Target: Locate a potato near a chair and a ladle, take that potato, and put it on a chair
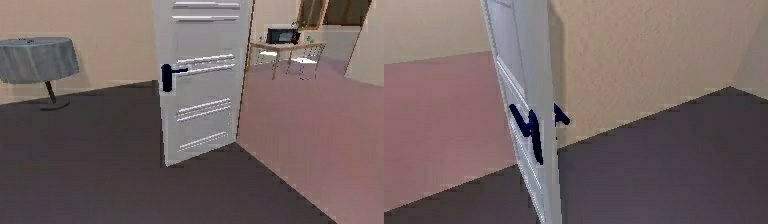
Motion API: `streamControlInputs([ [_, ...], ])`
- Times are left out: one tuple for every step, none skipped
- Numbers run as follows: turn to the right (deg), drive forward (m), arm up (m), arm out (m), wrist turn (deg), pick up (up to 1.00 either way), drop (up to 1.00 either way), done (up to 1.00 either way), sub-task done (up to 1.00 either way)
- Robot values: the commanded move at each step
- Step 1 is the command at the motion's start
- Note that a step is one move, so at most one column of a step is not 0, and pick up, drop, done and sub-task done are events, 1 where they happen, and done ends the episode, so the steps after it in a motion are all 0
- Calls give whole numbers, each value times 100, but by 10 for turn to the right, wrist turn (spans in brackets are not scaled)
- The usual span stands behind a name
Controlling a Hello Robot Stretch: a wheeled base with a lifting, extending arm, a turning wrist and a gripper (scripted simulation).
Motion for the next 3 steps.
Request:
streamControlInputs([
  [120,0,0,0,0,0,0,0,0],
  [0,50,0,0,0,0,0,0,0],
  [300,0,0,0,0,0,0,0,0],
])
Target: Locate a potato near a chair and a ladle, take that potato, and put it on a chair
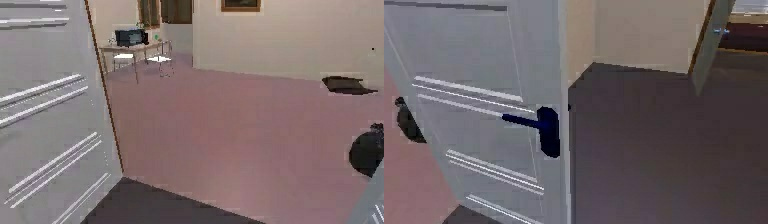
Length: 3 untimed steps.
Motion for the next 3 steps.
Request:
streamControlInputs([
  [0,100,0,0,0,0,0,0,0],
  [30,0,0,0,0,0,0,0,0],
  [0,45,0,0,0,0,0,0,0],
])
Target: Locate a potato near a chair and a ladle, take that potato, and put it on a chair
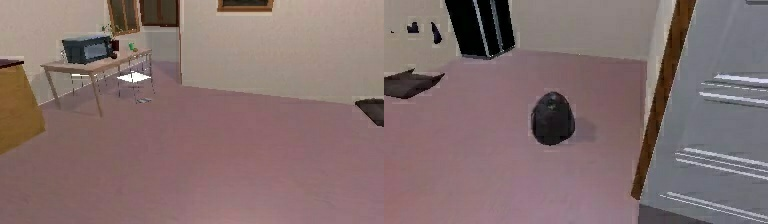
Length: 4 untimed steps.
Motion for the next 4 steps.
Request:
streamControlInputs([
  [-60,0,0,0,0,0,0,0,0],
  [0,100,0,0,0,0,0,0,0],
  [0,100,0,0,0,0,0,0,0],
  [0,55,0,0,0,0,0,0,0],
])
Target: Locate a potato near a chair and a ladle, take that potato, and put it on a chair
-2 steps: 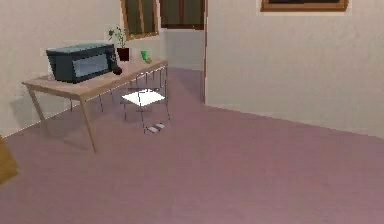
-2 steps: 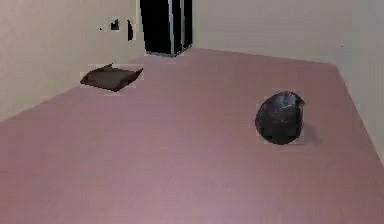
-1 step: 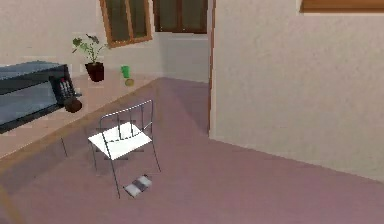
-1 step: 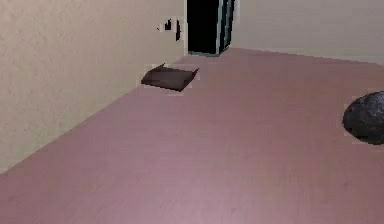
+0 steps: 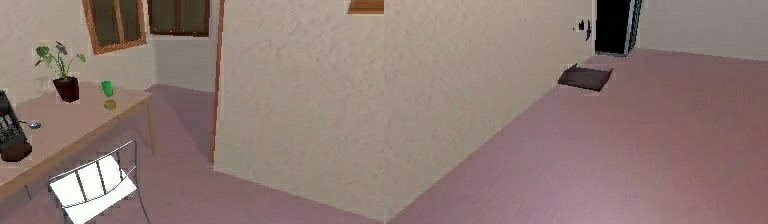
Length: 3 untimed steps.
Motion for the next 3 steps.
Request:
streamControlInputs([
  [-450,0,0,0,0,0,0,0,0],
  [-90,0,0,0,0,0,0,0,0],
  [0,20,0,0,0,0,0,0,0],
])
